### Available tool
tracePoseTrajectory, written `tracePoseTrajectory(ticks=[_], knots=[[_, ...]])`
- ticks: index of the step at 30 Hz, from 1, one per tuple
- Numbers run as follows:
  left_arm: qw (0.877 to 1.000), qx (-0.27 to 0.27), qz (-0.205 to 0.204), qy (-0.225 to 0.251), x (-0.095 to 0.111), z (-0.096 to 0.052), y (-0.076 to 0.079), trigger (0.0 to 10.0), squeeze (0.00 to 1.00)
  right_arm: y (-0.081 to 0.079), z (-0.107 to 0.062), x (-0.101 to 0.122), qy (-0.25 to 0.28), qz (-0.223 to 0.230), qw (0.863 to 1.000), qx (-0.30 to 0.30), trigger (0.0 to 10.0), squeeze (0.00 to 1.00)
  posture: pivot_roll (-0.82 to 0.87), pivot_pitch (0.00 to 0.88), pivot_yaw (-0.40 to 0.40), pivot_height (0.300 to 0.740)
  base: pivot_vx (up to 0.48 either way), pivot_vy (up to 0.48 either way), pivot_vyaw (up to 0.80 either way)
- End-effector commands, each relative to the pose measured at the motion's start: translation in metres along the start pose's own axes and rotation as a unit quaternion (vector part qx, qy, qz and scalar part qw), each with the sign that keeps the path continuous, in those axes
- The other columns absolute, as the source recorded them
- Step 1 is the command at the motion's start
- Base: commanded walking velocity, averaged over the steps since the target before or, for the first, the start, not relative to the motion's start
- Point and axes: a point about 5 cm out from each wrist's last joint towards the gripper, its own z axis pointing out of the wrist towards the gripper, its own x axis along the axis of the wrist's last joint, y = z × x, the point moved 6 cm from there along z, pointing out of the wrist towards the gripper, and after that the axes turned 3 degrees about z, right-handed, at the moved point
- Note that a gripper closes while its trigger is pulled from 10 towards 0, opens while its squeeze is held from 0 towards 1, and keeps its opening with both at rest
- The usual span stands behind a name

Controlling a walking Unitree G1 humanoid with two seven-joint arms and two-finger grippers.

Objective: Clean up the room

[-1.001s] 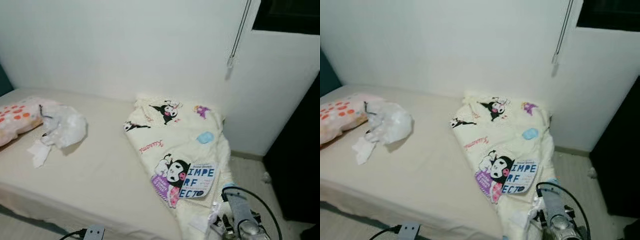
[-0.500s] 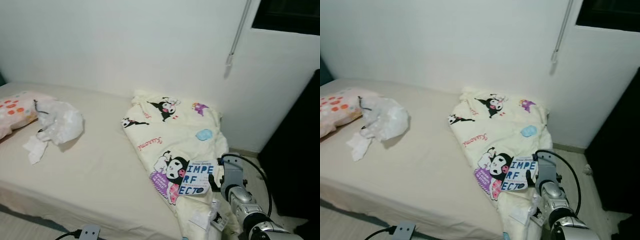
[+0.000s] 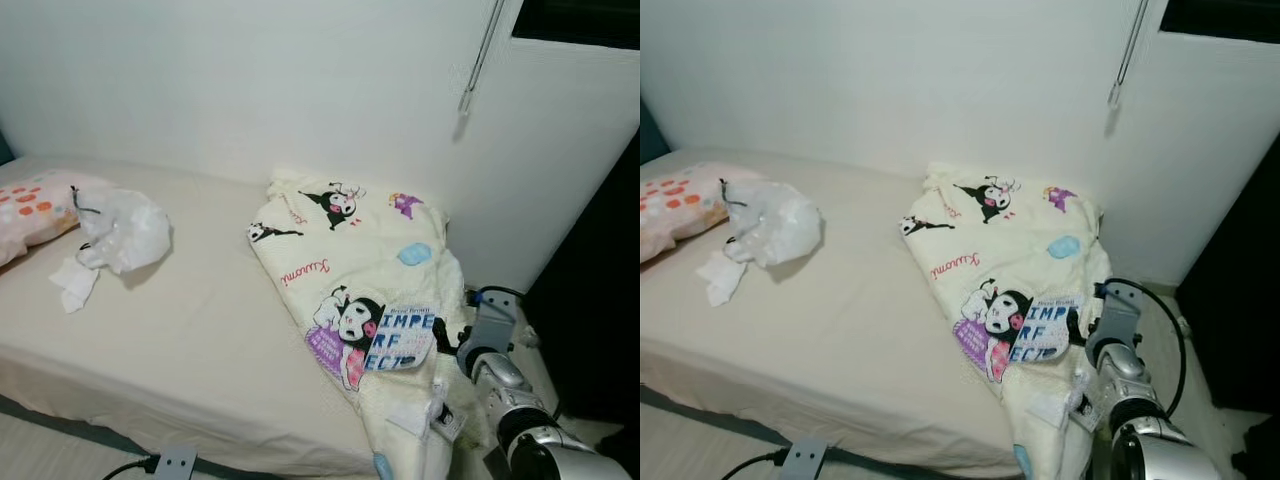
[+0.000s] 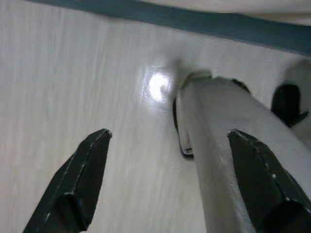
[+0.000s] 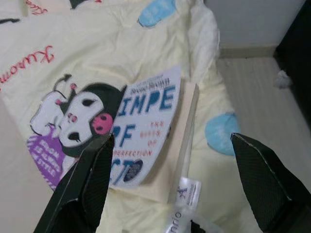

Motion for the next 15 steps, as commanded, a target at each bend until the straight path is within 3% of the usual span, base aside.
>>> tracePoseTrajectory(ticks=[1, 3, 5, 6, 9, 10, 12, 13, 15], knots=[[1.000, 0.012, -0.017, -0.007, -0.007, -0.001, -0.007, 10.0, 0.00, 0.004, -0.001, 0.000, 0.002, 0.018, 1.000, -0.005, 10.0, 0.00, -0.04, 0.000, -0.035, 0.600, 0.000, 0.000, 0.00], [0.998, 0.043, -0.044, 0.023, 0.008, -0.001, -0.025, 10.0, 0.00, 0.007, -0.001, 0.003, 0.008, 0.032, 0.999, -0.005, 10.0, 0.00, -0.03, 0.006, -0.030, 0.590, 0.000, 0.000, 0.00], [0.991, 0.089, -0.072, 0.074, 0.035, -0.003, -0.054, 10.0, 0.00, 0.008, -0.001, 0.006, 0.016, 0.045, 0.999, -0.004, 10.0, 0.00, -0.03, 0.024, -0.022, 0.580, 0.000, 0.000, 0.00], [0.991, 0.089, -0.072, 0.074, 0.035, -0.003, -0.054, 10.0, 0.00, 0.008, -0.001, 0.006, 0.016, 0.045, 0.999, -0.004, 10.0, 0.00, -0.03, 0.024, -0.022, 0.580, 0.000, 0.000, 0.00], [0.964, 0.140, -0.132, 0.181, 0.092, -0.015, -0.106, 10.0, 0.00, 0.010, -0.001, 0.014, 0.036, 0.079, 0.996, 0.004, 10.0, 0.00, -0.01, 0.052, -0.014, 0.565, 0.000, 0.000, 0.00], [0.964, 0.140, -0.132, 0.181, 0.092, -0.015, -0.106, 10.0, 0.00, 0.010, -0.001, 0.014, 0.036, 0.079, 0.996, 0.004, 10.0, 0.00, -0.01, 0.052, -0.014, 0.565, 0.000, 0.000, 0.00], [0.940, 0.153, -0.166, 0.257, 0.131, -0.031, -0.136, 10.0, 0.00, 0.009, -0.001, 0.022, 0.054, 0.099, 0.994, 0.015, 10.0, 0.00, 0.01, 0.074, -0.008, 0.555, 0.000, 0.000, 0.00], [0.940, 0.153, -0.166, 0.257, 0.131, -0.031, -0.136, 10.0, 0.00, 0.009, -0.001, 0.022, 0.054, 0.099, 0.994, 0.015, 10.0, 0.00, 0.01, 0.074, -0.008, 0.555, 0.000, 0.000, 0.00], [0.916, 0.157, -0.161, 0.331, 0.168, -0.051, -0.161, 10.0, 0.00, 0.006, -0.001, 0.035, 0.077, 0.100, 0.992, 0.031, 10.0, 0.00, 0.03, 0.121, 0.014, 0.545, 0.000, 0.000, 0.00]])
